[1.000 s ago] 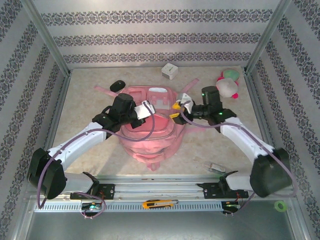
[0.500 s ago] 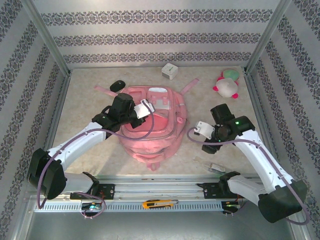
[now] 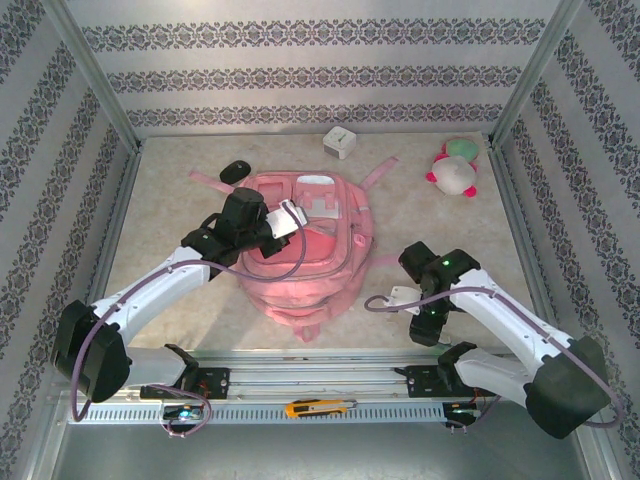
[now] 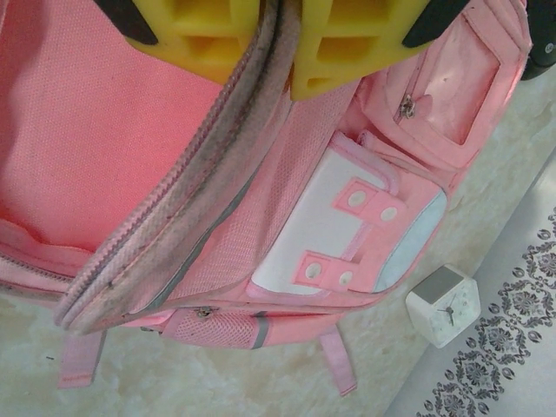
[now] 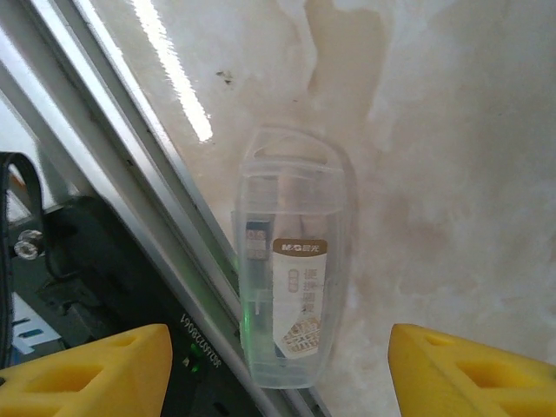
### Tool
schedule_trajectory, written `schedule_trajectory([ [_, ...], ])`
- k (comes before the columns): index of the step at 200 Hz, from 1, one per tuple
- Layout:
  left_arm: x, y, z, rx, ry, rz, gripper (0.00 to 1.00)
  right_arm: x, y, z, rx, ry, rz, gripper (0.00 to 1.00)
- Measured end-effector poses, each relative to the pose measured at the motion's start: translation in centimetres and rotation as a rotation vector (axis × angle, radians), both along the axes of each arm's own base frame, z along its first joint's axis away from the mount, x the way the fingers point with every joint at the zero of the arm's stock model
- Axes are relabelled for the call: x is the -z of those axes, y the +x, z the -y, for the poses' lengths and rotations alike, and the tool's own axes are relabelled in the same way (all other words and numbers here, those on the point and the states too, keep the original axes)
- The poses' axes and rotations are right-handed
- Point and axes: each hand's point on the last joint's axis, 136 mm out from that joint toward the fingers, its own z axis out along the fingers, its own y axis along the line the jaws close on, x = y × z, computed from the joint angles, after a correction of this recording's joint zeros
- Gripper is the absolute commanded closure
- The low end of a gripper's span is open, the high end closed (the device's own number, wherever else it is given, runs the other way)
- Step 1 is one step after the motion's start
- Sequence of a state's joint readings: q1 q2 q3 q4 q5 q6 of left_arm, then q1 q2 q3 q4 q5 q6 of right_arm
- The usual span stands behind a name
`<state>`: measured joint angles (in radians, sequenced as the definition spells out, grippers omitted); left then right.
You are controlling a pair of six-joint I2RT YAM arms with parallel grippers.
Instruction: Pack the student bag
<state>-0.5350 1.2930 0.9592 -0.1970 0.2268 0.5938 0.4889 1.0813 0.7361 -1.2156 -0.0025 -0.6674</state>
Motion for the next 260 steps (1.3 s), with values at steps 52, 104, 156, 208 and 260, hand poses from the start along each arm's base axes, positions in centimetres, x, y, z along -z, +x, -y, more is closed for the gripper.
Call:
schedule_trajectory([
  [52, 0.4, -0.3, -0.2, -0.005, -0.001, -0.010, 0.95, 2.1, -0.4, -0.5, -0.062, -0.024, -0.008, 0.33],
  [104, 0.6, -0.4, -0.3, -0.011, -0.007, -0.020, 0.94, 3.6, -0.4, -0.1, -0.077, -0.060, -0.009, 0.31],
  [156, 0.8, -0.6, -0.3, -0.015, -0.010, -0.025, 0.94, 5.7, -0.1, -0.7, -0.095, -0.117, -0.046, 0.30],
  [208, 0.7, -0.7, -0.5, -0.018, -0.009, -0.021, 0.94, 6.9, 0.8, -0.1, -0.051, -0.240, -0.118, 0.41],
  [260, 0.4, -0.8, -0.9, -0.028, -0.002, -0.004, 0.94, 6.6, 1.2, -0.1, -0.025, -0.296, -0.157, 0.66],
])
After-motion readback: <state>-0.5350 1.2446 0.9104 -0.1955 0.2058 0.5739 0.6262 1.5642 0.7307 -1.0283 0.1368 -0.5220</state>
